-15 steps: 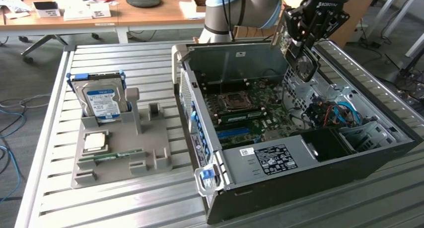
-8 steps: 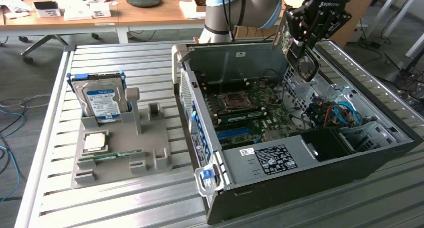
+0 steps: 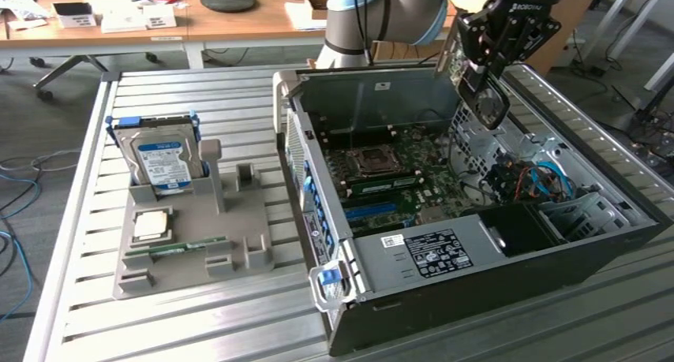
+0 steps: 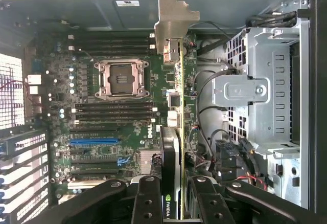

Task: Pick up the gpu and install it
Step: 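Pick up the gpu and move the gpu toward the slot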

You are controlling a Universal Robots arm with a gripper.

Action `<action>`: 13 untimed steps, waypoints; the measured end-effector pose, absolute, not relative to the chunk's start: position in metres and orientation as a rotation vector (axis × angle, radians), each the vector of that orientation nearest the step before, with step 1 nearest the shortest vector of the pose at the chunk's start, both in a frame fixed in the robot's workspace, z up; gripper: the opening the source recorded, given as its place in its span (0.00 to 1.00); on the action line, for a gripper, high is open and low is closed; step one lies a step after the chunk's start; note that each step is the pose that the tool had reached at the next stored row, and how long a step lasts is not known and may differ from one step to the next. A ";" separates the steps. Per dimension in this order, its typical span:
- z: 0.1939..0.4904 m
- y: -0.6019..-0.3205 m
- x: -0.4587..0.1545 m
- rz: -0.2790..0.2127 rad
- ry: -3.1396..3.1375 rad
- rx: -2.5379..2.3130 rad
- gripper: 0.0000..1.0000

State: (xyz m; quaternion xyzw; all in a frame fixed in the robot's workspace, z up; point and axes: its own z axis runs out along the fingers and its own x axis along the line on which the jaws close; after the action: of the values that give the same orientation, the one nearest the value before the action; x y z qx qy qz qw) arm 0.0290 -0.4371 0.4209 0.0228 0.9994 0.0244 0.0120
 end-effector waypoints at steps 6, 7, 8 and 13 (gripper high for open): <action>0.421 -0.437 0.038 0.076 3.116 0.071 0.27; 0.421 -0.437 0.039 0.076 3.116 0.071 0.27; 0.421 -0.437 0.041 0.076 3.116 0.071 0.27; 0.421 -0.437 0.045 0.076 3.116 0.071 0.27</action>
State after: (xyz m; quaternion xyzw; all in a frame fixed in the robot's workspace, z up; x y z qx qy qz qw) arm 0.0454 -0.4370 0.4209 0.0228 0.9994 0.0243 0.0120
